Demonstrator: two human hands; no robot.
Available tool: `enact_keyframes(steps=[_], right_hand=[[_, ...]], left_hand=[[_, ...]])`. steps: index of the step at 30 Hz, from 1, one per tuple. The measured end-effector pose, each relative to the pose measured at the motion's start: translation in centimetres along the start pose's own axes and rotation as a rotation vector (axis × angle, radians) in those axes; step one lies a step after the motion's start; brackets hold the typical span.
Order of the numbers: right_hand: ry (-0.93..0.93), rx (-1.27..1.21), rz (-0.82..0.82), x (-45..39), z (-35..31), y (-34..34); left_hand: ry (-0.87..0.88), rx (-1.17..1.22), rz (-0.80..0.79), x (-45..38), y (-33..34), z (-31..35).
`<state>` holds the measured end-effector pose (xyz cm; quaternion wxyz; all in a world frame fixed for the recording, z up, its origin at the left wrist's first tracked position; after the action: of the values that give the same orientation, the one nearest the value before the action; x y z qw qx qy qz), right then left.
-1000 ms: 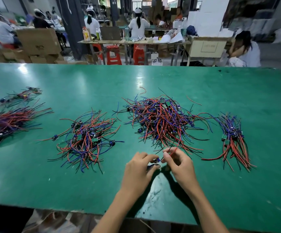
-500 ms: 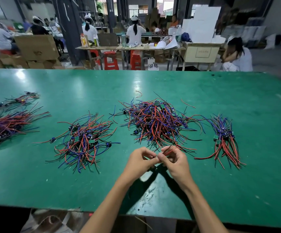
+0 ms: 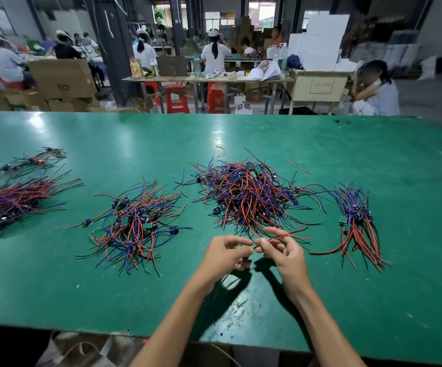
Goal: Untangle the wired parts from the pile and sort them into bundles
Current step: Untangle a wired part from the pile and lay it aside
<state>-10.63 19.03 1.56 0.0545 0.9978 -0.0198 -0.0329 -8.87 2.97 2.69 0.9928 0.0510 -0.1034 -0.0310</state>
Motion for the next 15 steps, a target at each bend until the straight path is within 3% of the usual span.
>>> enact_keyframes(steps=[6, 10, 15], right_hand=[[-0.016, 0.055, -0.014, 0.2, -0.3, 0.3], [-0.043, 0.055, -0.002, 0.3, -0.8, 0.1], [-0.071, 0.27, -0.073, 0.5, -0.1, 1.6]], left_hand=[[-0.084, -0.007, -0.056, 0.0, 0.2, -1.4], [-0.089, 0.14, -0.095, 0.0, 1.4, -2.0], [0.008, 0.216, 0.01, -0.1, 1.3, -2.2]])
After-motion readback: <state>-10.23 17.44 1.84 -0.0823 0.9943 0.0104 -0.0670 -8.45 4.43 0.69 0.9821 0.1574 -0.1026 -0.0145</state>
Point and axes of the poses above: each hand's wrist, its own x-axis away from the middle knuckle, its own y-axis out of the palm, z = x × y, the point moved 10 cm from there along -x, towards the middle knuckle, and after that the axes turned 10 degrees about x, right-handed, at the moved point
